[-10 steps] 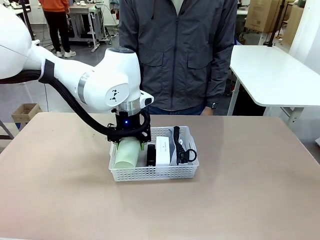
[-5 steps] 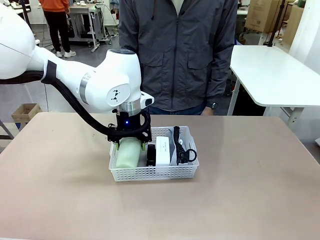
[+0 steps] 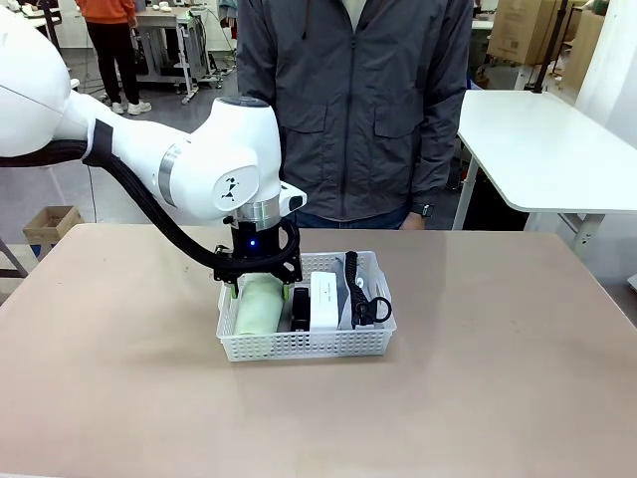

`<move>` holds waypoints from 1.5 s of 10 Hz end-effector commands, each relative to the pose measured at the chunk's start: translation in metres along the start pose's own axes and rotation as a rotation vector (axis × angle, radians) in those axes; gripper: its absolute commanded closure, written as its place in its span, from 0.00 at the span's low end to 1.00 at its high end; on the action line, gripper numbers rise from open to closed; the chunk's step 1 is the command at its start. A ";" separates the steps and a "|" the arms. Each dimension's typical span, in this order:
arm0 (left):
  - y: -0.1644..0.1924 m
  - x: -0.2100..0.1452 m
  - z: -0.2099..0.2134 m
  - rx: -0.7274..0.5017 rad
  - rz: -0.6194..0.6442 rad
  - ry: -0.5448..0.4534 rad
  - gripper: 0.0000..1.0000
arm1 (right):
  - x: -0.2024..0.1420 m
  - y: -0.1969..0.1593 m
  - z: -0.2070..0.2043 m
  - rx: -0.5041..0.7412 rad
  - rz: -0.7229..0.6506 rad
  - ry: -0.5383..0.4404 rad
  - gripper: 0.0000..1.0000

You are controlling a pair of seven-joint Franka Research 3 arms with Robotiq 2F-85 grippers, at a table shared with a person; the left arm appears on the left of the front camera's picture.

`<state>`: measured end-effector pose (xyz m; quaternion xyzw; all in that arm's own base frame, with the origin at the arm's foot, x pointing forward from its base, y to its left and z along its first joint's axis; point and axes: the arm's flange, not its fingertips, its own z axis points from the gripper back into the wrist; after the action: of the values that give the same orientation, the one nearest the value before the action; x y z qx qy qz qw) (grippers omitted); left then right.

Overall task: Efficiently arrange items inside the basket to fit them all.
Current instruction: Pick up the Reusable plastic cup and place it inside the Organizing basket.

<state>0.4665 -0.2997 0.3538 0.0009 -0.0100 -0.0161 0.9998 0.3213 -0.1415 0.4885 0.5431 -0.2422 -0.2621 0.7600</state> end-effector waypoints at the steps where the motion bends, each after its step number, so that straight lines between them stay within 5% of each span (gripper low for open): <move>1: 0.005 0.001 0.015 -0.045 -0.006 0.009 0.00 | 0.001 0.005 0.000 0.028 -0.019 -0.009 0.00; 3: 0.018 -0.003 0.058 -0.185 -0.036 0.053 0.00 | 0.001 0.005 0.000 0.028 -0.019 -0.009 0.00; 6: 0.082 -0.032 0.152 -0.436 -0.017 -0.053 0.00 | 0.001 0.005 0.000 0.028 -0.019 -0.009 0.00; 8: 0.149 -0.062 0.194 -0.784 -0.214 -0.026 0.00 | 0.001 0.005 0.000 0.028 -0.019 -0.009 0.00; 9: 0.195 -0.083 0.206 -0.999 -0.273 -0.108 0.00 | 0.001 0.005 0.000 0.028 -0.019 -0.009 0.00; 12: 0.319 -0.136 0.175 -1.338 -0.129 -0.519 0.00 | 0.001 0.005 0.000 0.028 -0.019 -0.009 0.00; 14: 0.384 -0.139 0.127 -1.454 -0.103 -0.522 0.00 | 0.001 0.005 0.000 0.028 -0.019 -0.009 0.00; 15: 0.405 -0.138 0.107 -1.525 -0.079 -0.445 0.00 | 0.001 0.005 0.000 0.028 -0.019 -0.009 0.00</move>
<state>0.3114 0.1009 0.4736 -0.6672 -0.2431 -0.0362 0.7032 0.3212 -0.1416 0.4884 0.5432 -0.2421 -0.2623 0.7600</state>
